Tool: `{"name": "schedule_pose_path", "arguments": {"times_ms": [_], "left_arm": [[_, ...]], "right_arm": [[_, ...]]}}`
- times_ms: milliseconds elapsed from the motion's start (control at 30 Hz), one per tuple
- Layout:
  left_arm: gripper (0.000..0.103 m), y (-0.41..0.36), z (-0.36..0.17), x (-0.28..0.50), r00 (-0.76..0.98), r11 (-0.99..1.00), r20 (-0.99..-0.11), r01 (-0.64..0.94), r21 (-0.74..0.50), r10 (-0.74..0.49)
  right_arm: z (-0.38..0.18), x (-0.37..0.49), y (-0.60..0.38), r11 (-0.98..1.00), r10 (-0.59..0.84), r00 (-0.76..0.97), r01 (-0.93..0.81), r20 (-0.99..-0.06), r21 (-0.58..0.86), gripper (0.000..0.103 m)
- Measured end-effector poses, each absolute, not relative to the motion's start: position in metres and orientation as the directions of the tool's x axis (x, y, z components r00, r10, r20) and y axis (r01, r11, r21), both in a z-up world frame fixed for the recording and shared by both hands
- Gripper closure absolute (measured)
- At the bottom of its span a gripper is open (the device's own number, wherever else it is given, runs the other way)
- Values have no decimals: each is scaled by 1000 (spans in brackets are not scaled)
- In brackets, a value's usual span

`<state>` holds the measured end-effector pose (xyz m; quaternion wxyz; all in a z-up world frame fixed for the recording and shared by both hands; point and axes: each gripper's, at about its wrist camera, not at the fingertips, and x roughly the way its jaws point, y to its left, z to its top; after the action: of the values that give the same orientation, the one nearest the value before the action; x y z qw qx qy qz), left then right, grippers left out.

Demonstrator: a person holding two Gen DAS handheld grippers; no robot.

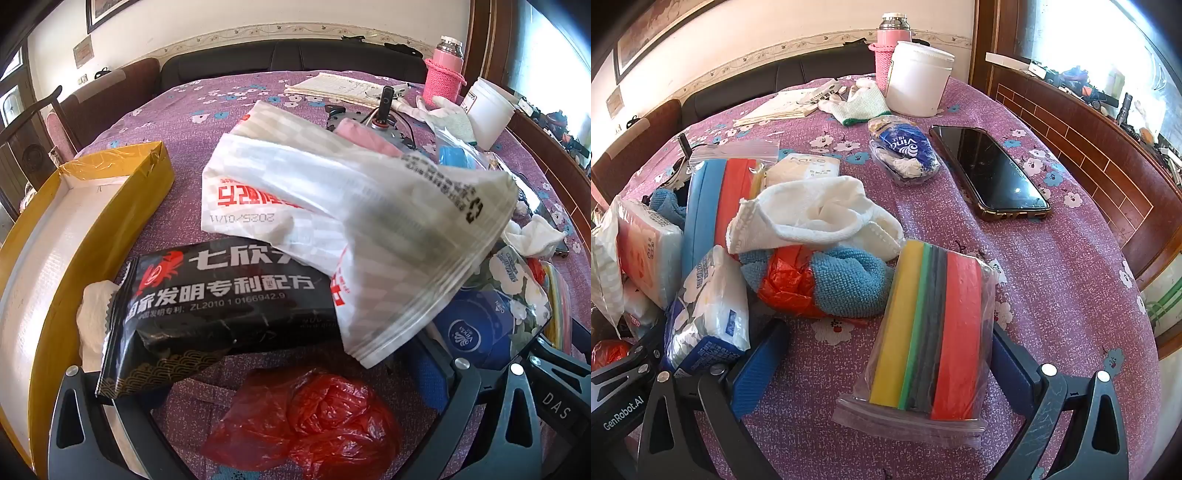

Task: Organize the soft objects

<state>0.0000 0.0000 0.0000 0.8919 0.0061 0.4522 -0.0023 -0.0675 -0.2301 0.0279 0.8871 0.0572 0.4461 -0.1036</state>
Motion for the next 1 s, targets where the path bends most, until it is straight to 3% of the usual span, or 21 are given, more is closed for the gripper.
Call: {"name": "schedule_pose_path", "arguments": {"times_ms": [633,833,1000], "left_arm": [[0,0,0,0,589,1000,-808,10,6,-1],[0,-2,0,5,452,998,-892,67,7,-24],[0,1,1,-14,543,994,-839,104,17,-43]], "right_arm": [[29,-68,-229,972,-135,581,235,-803,7,1],[29,-68,-229,972,-135,581,235,-803,7,1],[29,-67,-229,972,-135,582,235,-802,7,1]]}}
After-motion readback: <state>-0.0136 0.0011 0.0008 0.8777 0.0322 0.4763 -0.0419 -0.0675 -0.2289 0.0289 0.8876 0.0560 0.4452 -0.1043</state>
